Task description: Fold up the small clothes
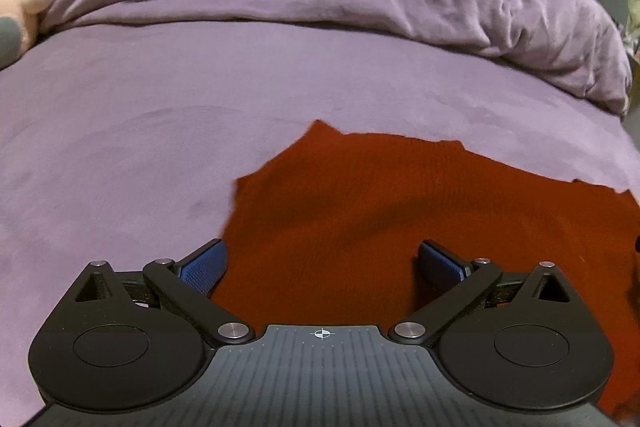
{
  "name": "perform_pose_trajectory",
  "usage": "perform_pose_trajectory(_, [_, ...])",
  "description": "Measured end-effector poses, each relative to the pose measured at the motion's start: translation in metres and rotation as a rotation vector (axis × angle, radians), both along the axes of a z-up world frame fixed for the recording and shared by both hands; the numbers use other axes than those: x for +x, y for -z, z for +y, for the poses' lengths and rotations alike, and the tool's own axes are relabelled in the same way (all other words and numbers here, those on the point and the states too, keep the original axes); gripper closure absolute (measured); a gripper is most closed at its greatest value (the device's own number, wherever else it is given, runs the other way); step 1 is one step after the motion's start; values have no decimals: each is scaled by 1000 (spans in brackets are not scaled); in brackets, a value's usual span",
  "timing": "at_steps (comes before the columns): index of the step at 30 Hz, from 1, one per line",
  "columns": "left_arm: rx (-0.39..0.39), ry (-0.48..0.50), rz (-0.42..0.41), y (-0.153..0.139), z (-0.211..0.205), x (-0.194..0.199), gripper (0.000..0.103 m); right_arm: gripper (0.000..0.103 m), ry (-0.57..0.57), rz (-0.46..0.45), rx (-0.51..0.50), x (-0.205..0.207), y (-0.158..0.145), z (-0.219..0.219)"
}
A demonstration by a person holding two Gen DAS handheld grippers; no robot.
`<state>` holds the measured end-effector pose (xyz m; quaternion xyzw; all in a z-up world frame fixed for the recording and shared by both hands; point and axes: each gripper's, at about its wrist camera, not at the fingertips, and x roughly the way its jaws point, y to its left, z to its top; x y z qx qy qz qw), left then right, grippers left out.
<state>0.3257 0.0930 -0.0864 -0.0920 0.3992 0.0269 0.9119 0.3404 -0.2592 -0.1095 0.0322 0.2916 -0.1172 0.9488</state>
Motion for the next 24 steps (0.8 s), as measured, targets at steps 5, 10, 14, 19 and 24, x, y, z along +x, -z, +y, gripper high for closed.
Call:
perform_pose_trajectory(5, [-36, -73, -7, 0, 23, -56, 0, 27, -98, -33, 63, -51, -13, 32])
perform_pose_trajectory(10, [-191, -117, 49, 7, 48, -83, 0, 73, -287, 5, 56, -52, -12, 85])
perform_pose_trajectory(14, [-265, -96, 39, 6, 54, -84, 0, 90, -385, 59, 34, -29, -6, 116])
perform_pose_trajectory(19, [-339, -51, 24, 8, 54, -73, 0, 91, -161, 53, -12, 9, -2, 95])
perform_pose_trajectory(24, [-457, -59, -4, 19, 58, -62, 0, 91, -99, 14, 250, -20, -17, 63])
